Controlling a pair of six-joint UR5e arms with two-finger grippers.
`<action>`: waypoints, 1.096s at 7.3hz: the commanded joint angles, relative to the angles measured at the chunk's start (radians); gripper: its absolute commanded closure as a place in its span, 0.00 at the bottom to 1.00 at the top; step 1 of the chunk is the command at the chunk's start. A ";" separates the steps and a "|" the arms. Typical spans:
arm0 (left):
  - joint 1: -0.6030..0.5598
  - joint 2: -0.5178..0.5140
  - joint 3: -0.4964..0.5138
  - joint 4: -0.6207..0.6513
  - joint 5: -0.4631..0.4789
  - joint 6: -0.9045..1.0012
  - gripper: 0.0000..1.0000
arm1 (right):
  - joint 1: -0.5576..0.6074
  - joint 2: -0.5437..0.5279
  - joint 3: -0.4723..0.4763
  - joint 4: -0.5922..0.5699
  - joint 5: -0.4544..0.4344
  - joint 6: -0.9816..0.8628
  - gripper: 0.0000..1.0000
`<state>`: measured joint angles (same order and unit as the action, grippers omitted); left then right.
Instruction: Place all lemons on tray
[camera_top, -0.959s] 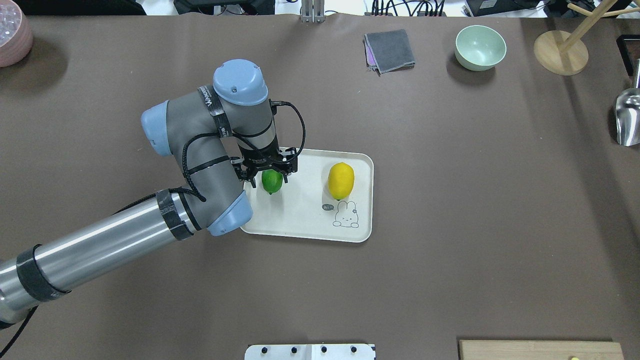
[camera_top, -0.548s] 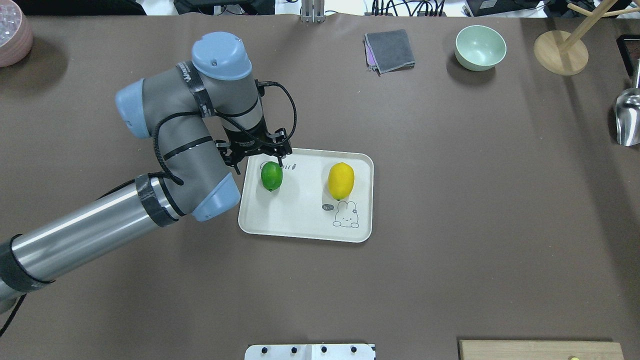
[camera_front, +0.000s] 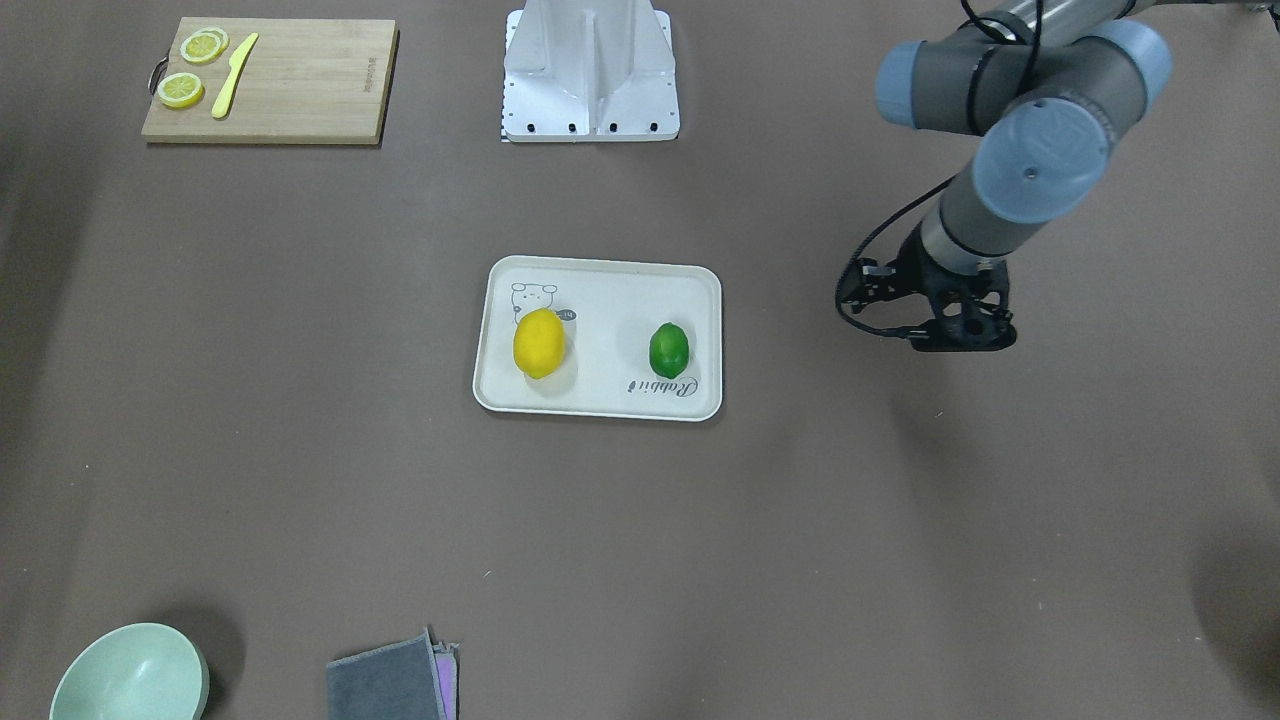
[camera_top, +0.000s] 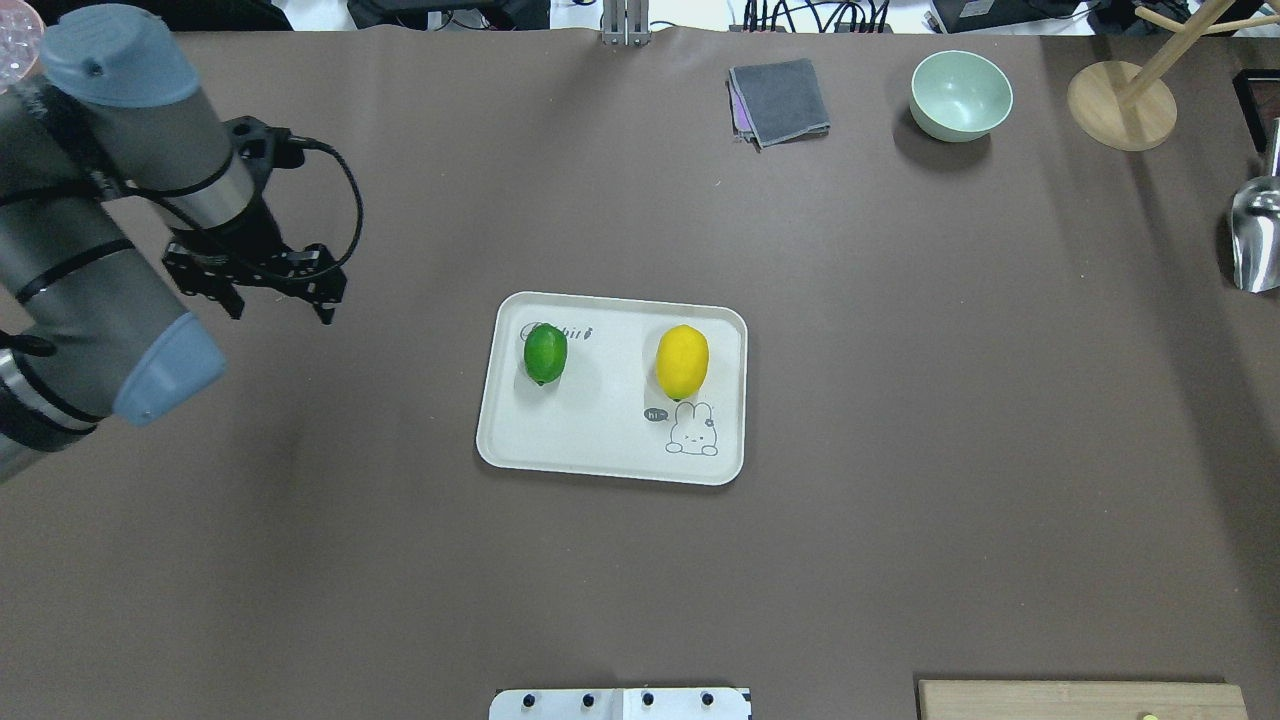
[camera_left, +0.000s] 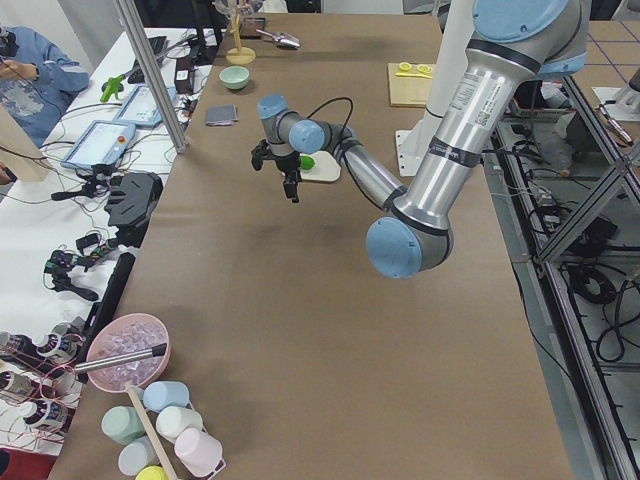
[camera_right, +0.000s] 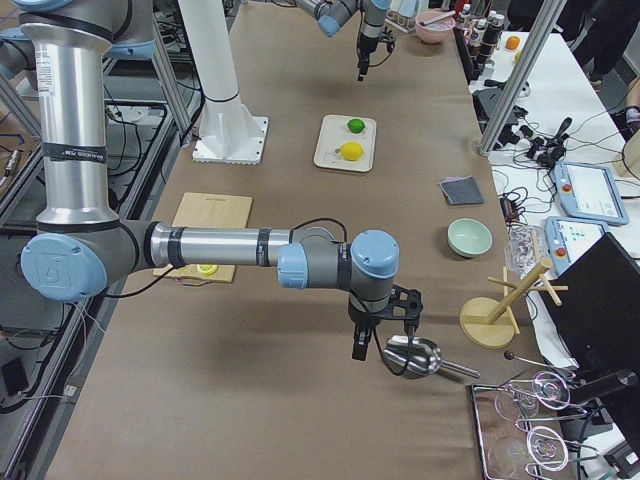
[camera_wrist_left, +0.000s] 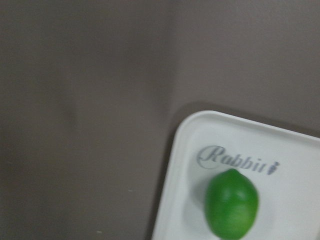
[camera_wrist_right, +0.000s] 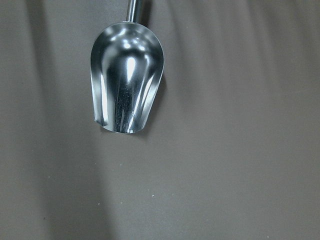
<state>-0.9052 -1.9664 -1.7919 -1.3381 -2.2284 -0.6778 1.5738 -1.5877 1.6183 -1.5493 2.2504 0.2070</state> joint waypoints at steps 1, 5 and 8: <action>-0.145 0.157 -0.006 0.000 -0.004 0.263 0.02 | 0.000 -0.002 0.003 -0.002 0.006 0.000 0.00; -0.565 0.418 0.057 0.014 -0.077 0.828 0.02 | 0.005 -0.008 0.008 -0.005 0.006 0.000 0.00; -0.734 0.556 0.063 0.017 -0.068 1.047 0.02 | 0.006 -0.015 0.018 -0.009 0.008 0.000 0.00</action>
<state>-1.5777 -1.4598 -1.7311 -1.3223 -2.2983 0.2971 1.5790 -1.5993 1.6324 -1.5565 2.2579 0.2071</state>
